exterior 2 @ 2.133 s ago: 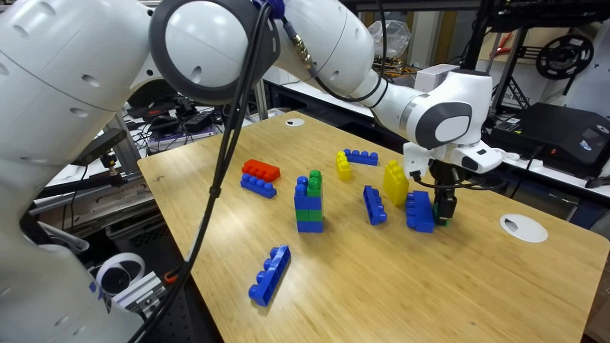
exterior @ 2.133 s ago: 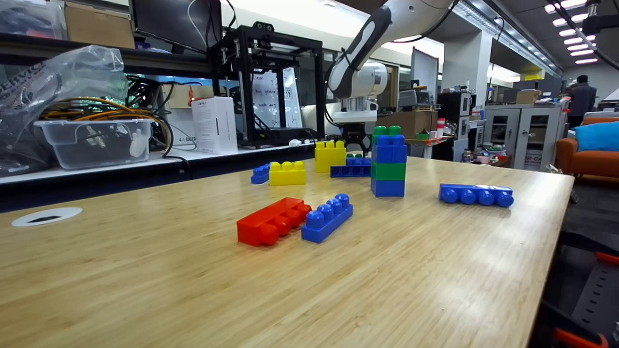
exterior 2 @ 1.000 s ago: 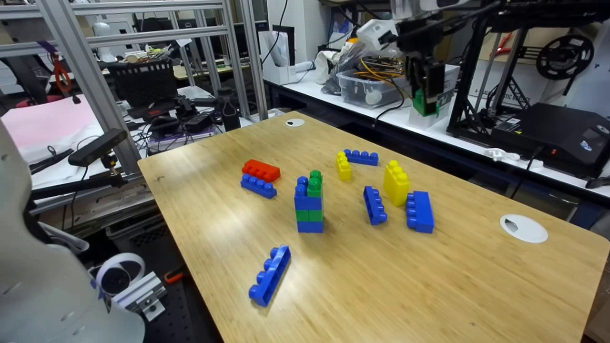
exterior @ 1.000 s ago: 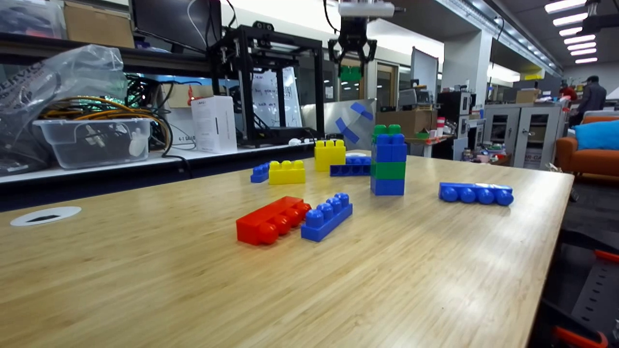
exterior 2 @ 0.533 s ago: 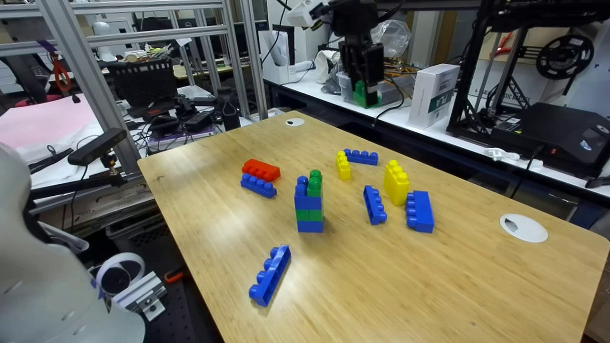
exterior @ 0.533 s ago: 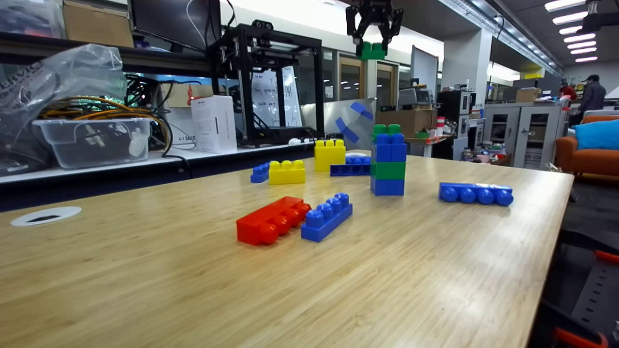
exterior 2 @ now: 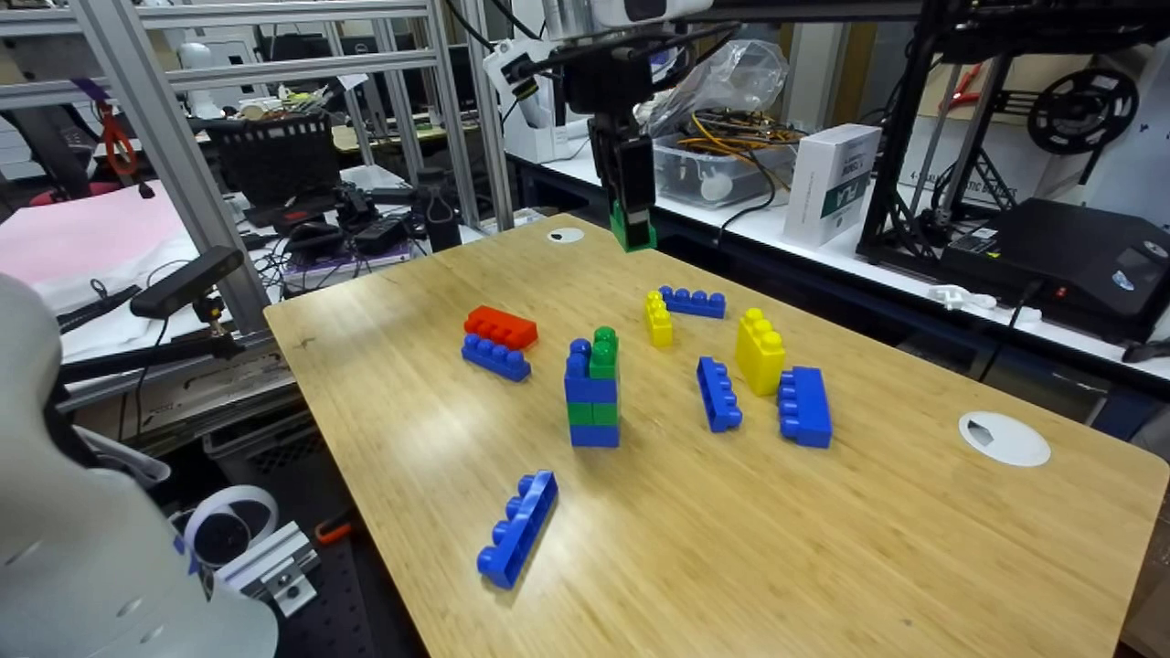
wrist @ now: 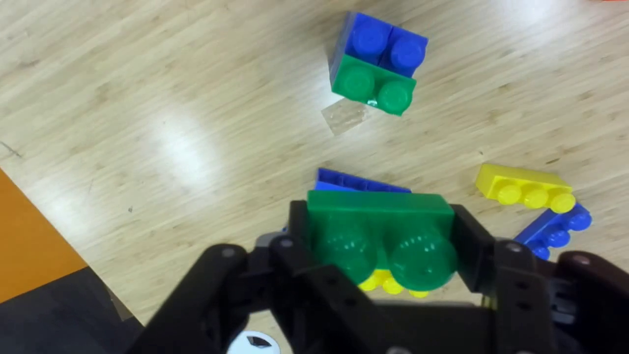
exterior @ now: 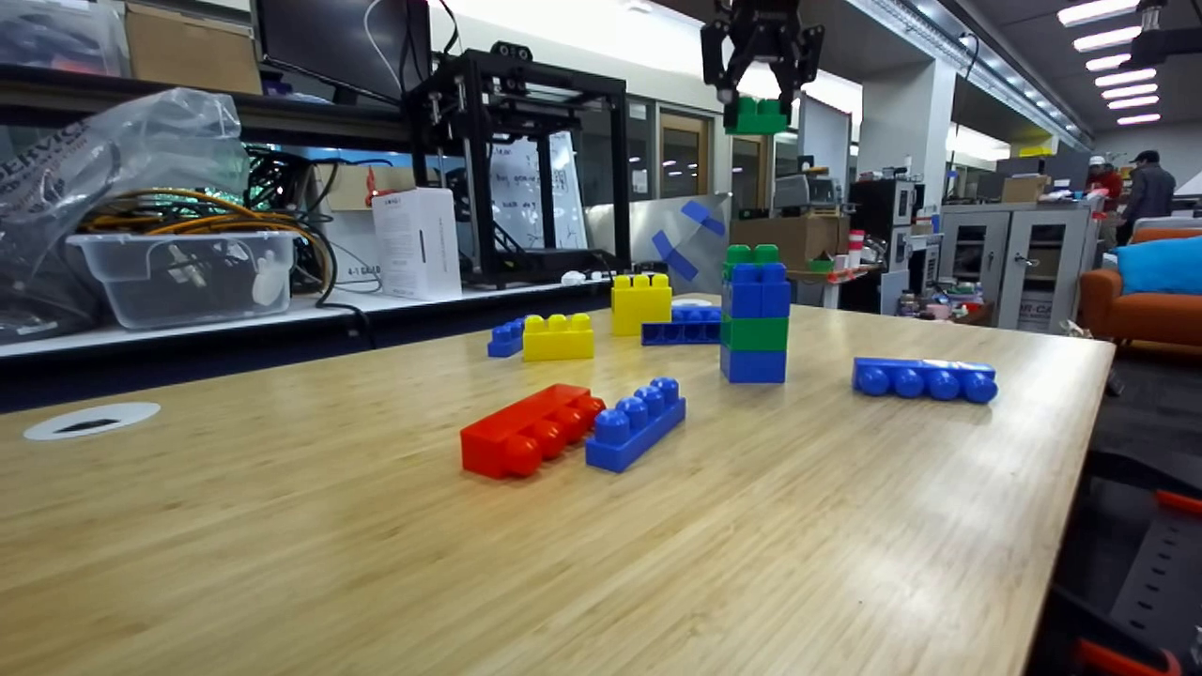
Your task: Pick up the green LEGO block and stack it on top of the purple LEGO blocks
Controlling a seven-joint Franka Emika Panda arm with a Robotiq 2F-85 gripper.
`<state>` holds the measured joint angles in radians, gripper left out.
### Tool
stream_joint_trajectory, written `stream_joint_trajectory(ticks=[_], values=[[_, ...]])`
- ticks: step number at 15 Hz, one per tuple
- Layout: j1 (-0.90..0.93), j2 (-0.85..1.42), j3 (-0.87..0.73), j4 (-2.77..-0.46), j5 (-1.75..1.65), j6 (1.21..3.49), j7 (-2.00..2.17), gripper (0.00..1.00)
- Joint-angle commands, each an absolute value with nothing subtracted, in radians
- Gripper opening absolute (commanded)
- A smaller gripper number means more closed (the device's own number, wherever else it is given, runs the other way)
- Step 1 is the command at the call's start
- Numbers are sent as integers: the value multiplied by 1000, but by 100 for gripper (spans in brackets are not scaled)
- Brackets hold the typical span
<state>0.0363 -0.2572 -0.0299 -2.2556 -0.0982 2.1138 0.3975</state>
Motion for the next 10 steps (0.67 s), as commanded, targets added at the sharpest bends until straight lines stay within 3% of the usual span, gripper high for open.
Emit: stream_joint_trajectory(ticks=[1,10], values=[[-2,-306,-6,-2330,-69,2112,418,44],[-33,-381,0,-2526,-25,2149,434,44]])
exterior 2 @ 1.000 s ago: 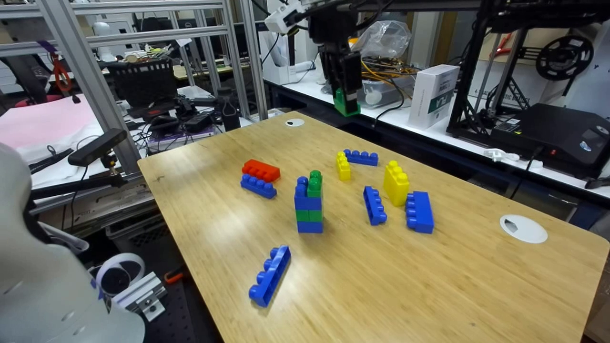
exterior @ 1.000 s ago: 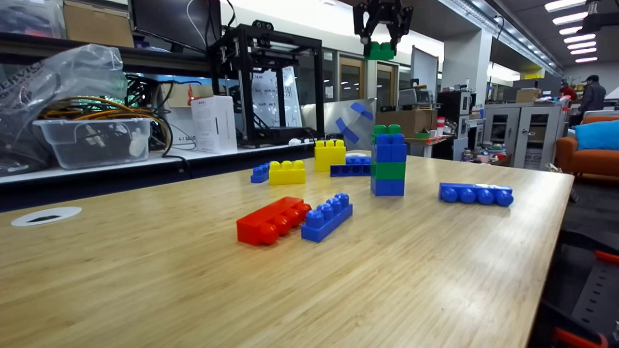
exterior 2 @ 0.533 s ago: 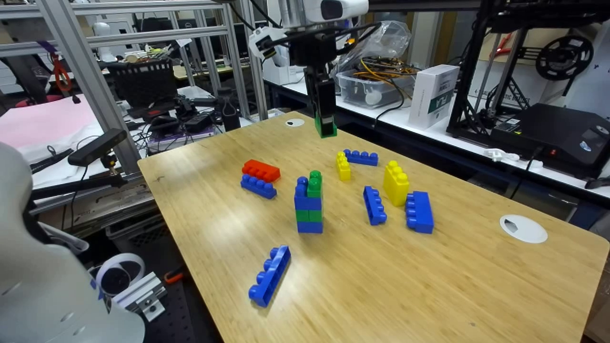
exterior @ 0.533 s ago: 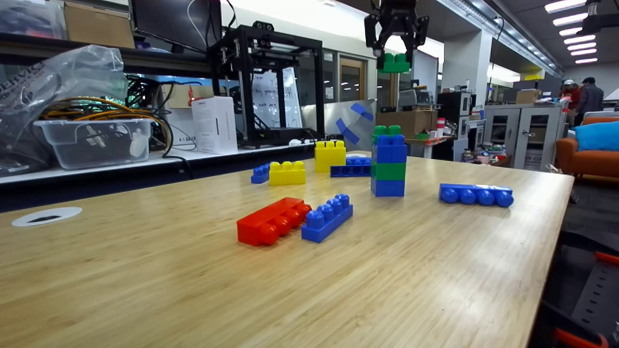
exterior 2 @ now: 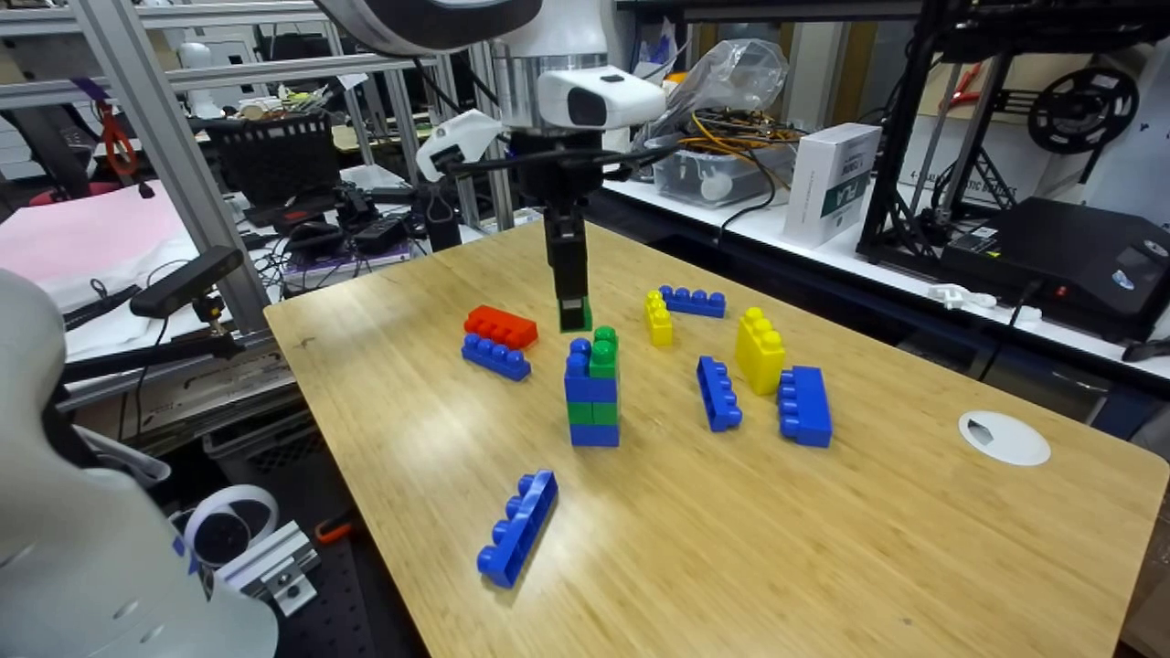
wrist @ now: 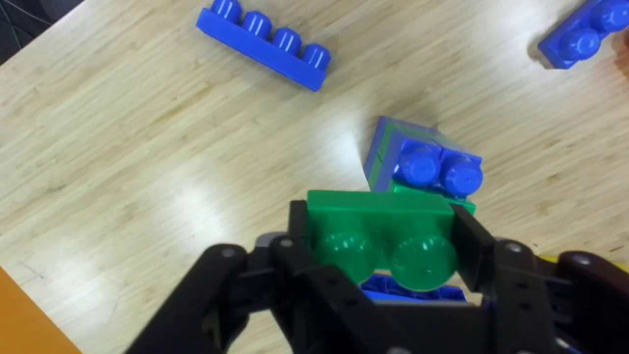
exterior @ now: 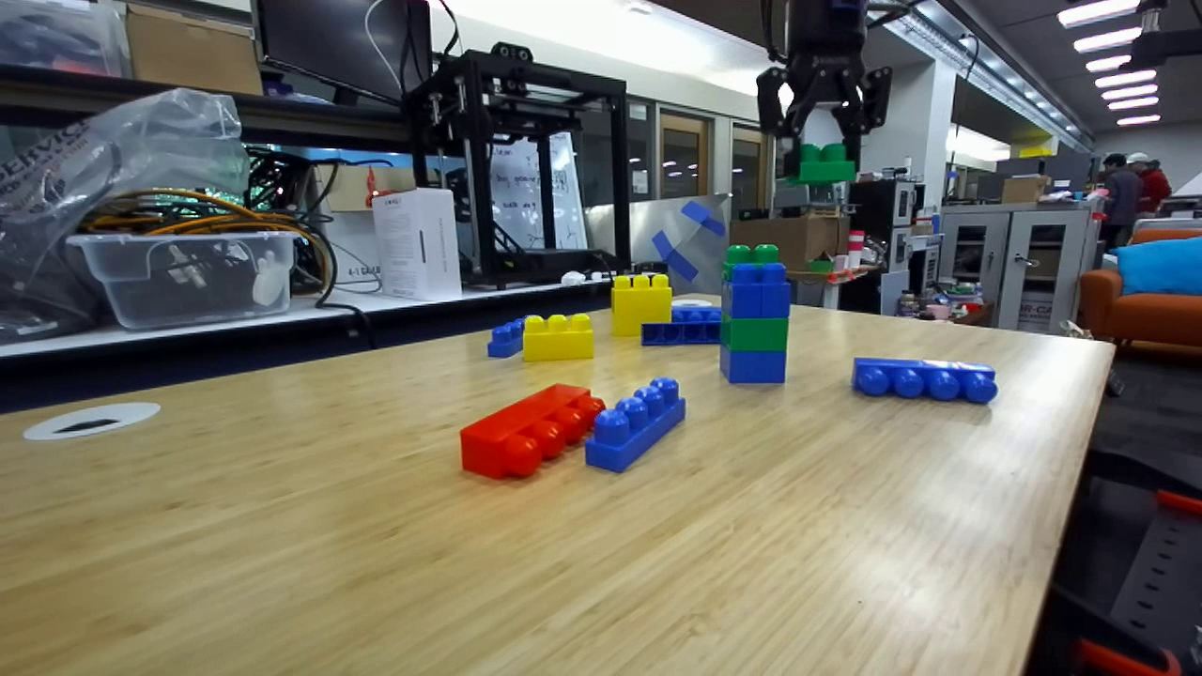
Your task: Pick up the green LEGO block and stack it on top of the purple LEGO blocks
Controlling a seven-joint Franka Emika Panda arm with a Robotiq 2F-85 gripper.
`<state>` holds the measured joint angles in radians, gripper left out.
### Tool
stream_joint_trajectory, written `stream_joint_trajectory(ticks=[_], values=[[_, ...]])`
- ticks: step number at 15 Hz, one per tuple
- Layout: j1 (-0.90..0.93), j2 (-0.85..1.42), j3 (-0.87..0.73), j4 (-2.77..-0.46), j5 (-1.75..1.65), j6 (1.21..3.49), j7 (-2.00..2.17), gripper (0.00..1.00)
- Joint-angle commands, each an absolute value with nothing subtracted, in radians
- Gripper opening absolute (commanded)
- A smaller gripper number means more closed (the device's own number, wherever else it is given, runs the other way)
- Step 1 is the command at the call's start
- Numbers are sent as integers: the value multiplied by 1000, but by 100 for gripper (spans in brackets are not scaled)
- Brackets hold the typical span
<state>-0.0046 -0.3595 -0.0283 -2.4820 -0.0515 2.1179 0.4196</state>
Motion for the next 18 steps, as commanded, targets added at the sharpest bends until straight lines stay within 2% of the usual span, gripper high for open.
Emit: stream_joint_trajectory(ticks=[1,10,11,18], values=[[-32,-375,4,-2535,-18,2158,444,44],[-37,-357,30,-2529,18,2170,517,44],[-37,-357,31,-2529,19,2173,517,69],[-37,-358,33,-2529,18,2172,518,69]])
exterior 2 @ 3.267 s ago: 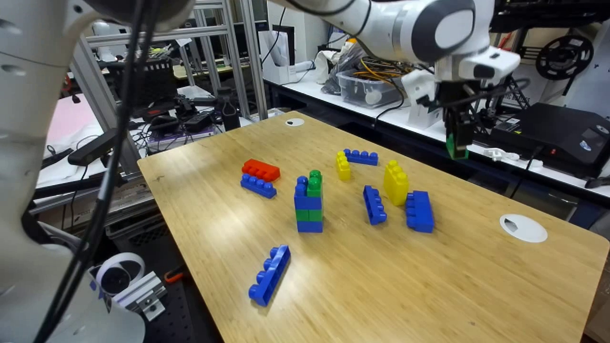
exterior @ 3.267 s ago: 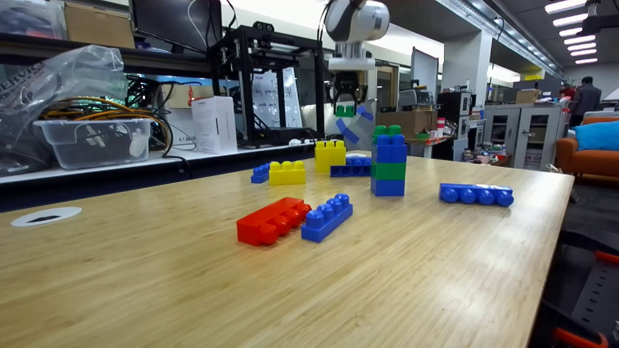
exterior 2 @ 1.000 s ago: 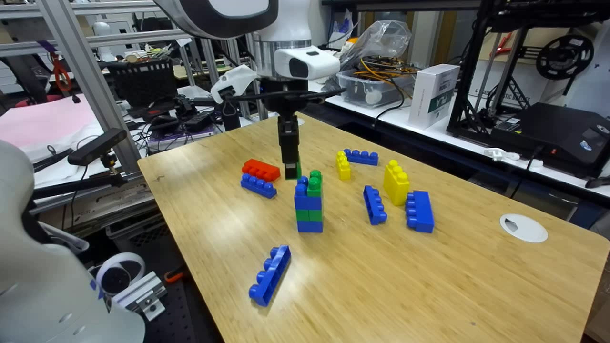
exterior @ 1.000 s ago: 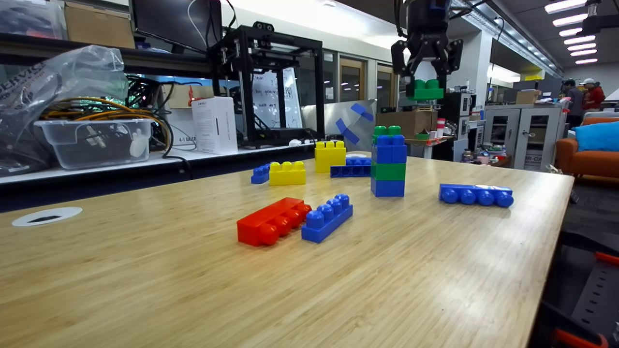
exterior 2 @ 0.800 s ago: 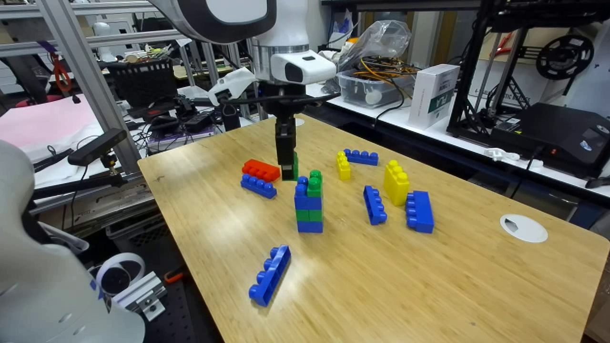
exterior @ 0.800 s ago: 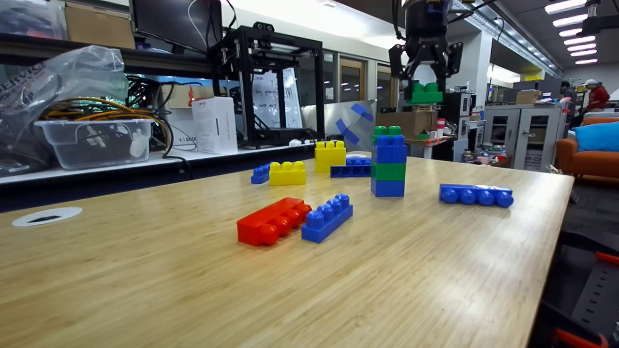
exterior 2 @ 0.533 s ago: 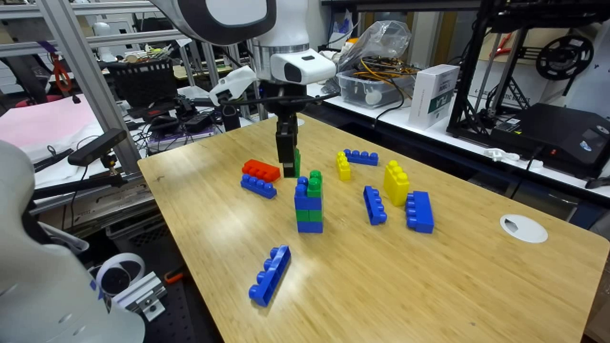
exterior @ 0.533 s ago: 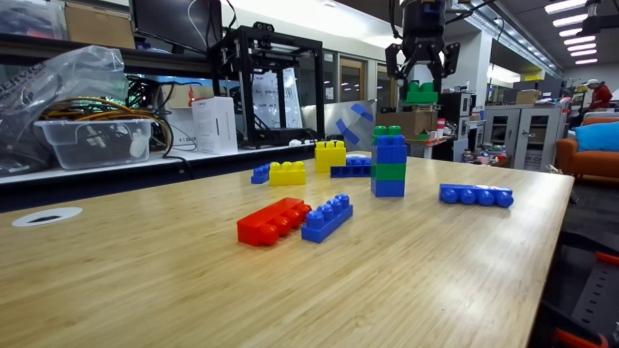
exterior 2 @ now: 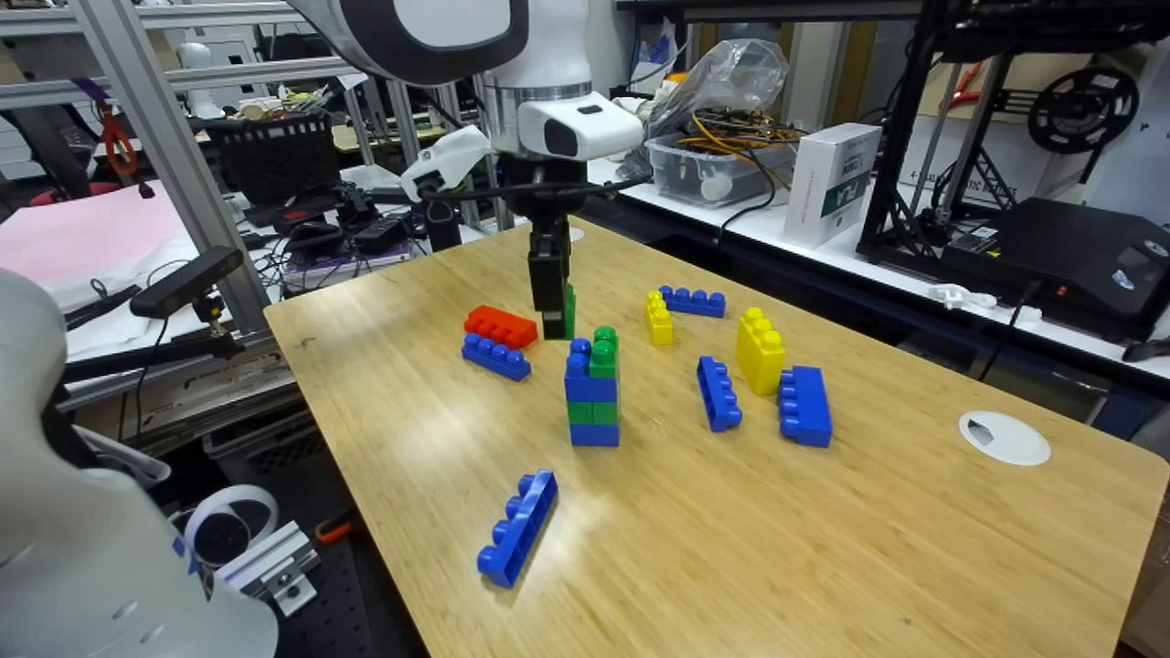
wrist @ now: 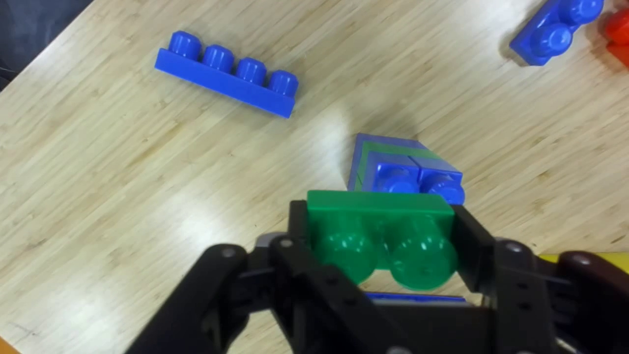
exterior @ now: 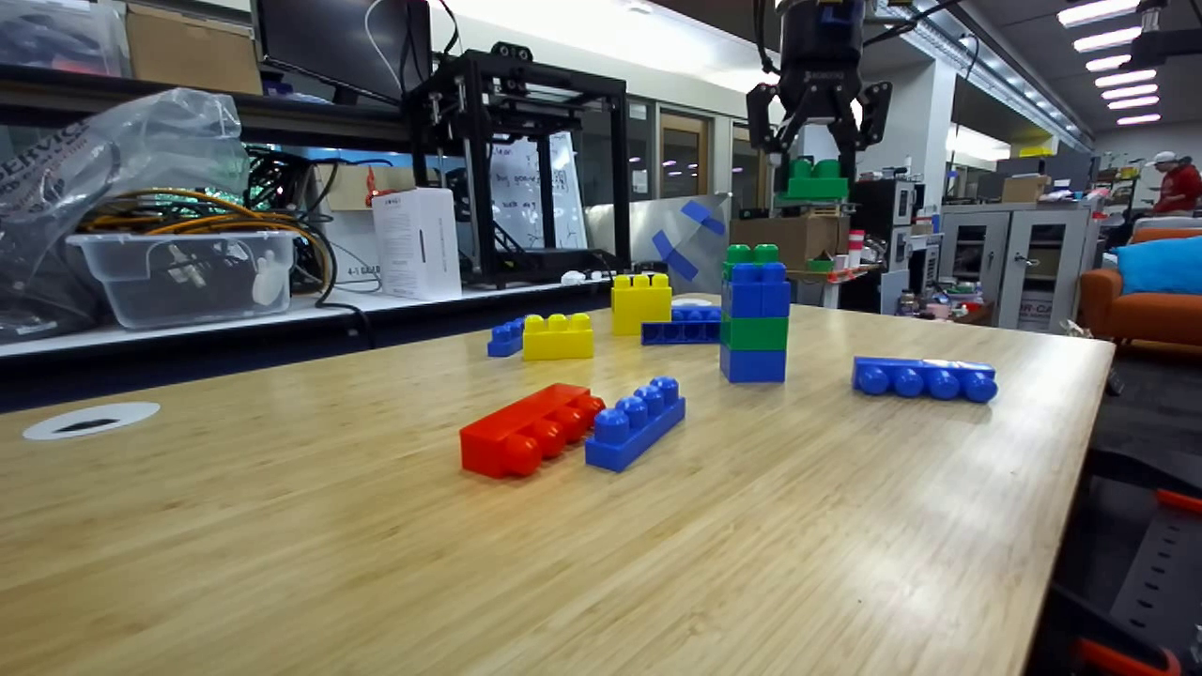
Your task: Pick up the green LEGO block and stack it on top of the purple LEGO blocks
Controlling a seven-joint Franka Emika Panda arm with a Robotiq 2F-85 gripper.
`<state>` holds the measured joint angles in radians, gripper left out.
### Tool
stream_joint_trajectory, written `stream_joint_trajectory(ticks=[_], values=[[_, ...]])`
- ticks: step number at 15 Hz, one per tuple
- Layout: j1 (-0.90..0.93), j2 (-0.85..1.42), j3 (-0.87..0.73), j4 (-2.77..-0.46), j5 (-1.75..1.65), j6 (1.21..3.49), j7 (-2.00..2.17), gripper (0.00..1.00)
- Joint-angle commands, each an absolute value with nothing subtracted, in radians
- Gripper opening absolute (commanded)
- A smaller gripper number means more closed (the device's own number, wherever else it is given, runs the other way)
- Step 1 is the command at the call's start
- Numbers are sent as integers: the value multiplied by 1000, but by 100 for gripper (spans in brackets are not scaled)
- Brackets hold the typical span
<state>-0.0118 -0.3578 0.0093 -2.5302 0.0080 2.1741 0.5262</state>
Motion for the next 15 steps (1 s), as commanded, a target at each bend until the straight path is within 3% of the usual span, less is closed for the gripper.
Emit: stream_joint_trajectory(ticks=[1,2,3,15], values=[[-37,-358,33,-2529,18,2172,518,69],[-37,-358,33,-2529,18,2172,518,69],[-37,-358,33,-2529,18,2172,518,44],[-31,-287,97,-2499,0,2218,662,44]])
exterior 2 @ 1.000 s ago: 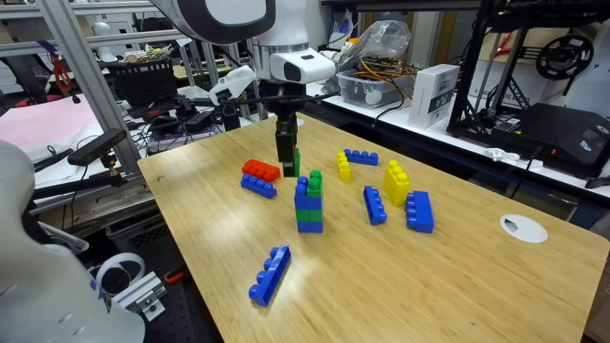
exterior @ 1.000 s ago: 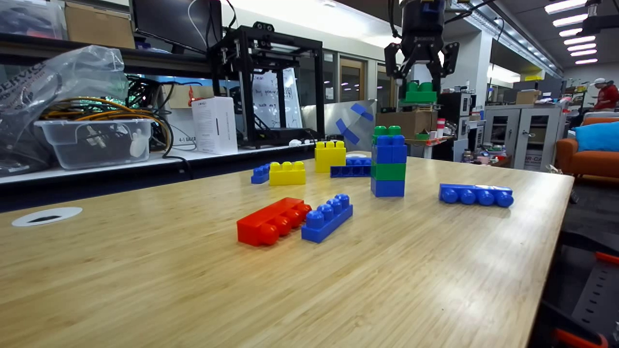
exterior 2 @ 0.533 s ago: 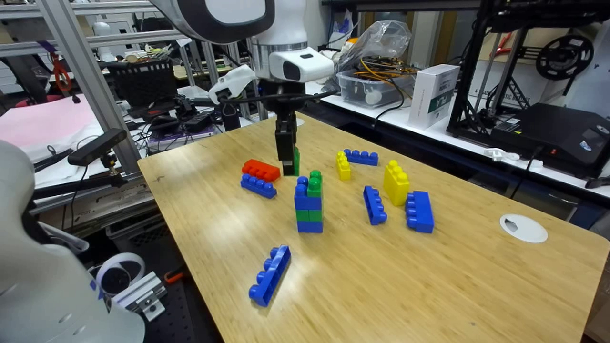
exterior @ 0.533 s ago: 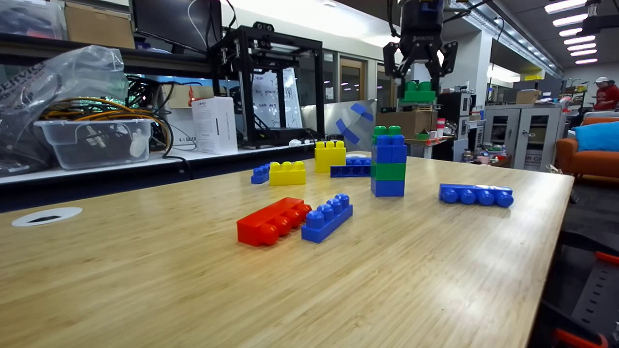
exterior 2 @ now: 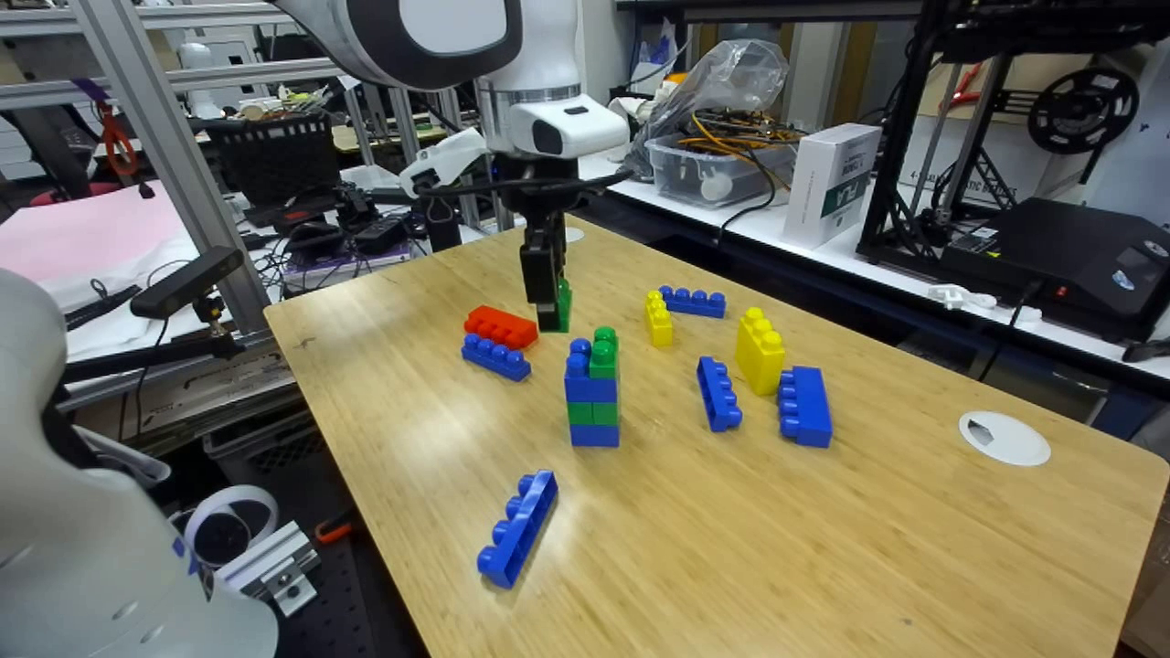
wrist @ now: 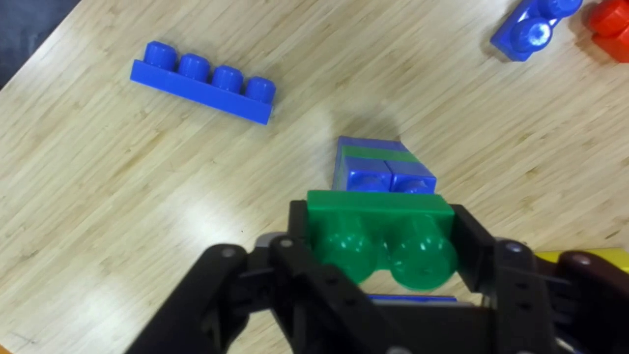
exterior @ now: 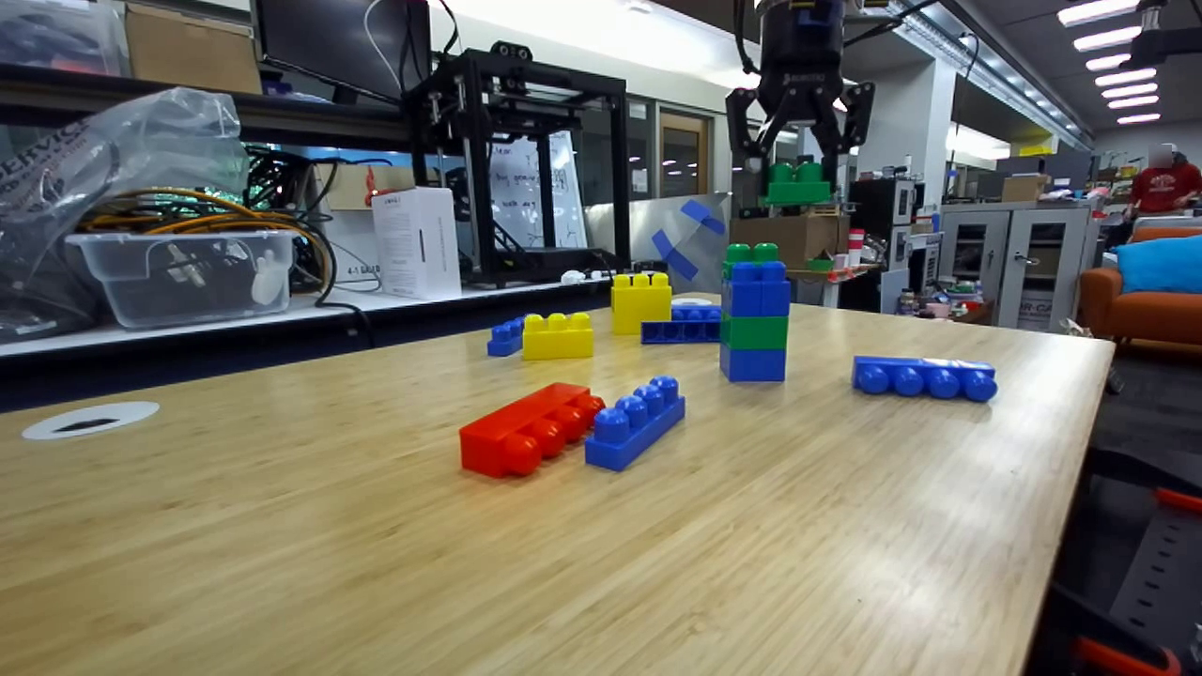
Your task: Pick up the green LEGO block and stack it on top of the purple LEGO blocks
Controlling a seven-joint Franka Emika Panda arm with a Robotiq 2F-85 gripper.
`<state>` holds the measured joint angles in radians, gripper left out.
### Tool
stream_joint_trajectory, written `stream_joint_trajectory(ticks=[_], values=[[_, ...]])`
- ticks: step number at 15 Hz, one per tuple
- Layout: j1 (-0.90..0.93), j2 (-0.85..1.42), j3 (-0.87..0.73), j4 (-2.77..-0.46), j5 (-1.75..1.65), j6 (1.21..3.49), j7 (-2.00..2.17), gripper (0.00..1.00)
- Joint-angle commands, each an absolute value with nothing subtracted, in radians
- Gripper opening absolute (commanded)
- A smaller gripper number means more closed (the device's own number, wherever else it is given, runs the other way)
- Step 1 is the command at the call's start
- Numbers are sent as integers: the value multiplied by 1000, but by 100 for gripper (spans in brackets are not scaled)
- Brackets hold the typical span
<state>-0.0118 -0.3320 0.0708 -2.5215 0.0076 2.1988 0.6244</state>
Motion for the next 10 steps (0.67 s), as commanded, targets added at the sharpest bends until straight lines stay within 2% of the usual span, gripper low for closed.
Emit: stream_joint_trajectory(ticks=[1,10], values=[[-29,-273,101,-2496,-3,2223,677,44],[-14,-159,90,-2451,-5,2251,706,44]])
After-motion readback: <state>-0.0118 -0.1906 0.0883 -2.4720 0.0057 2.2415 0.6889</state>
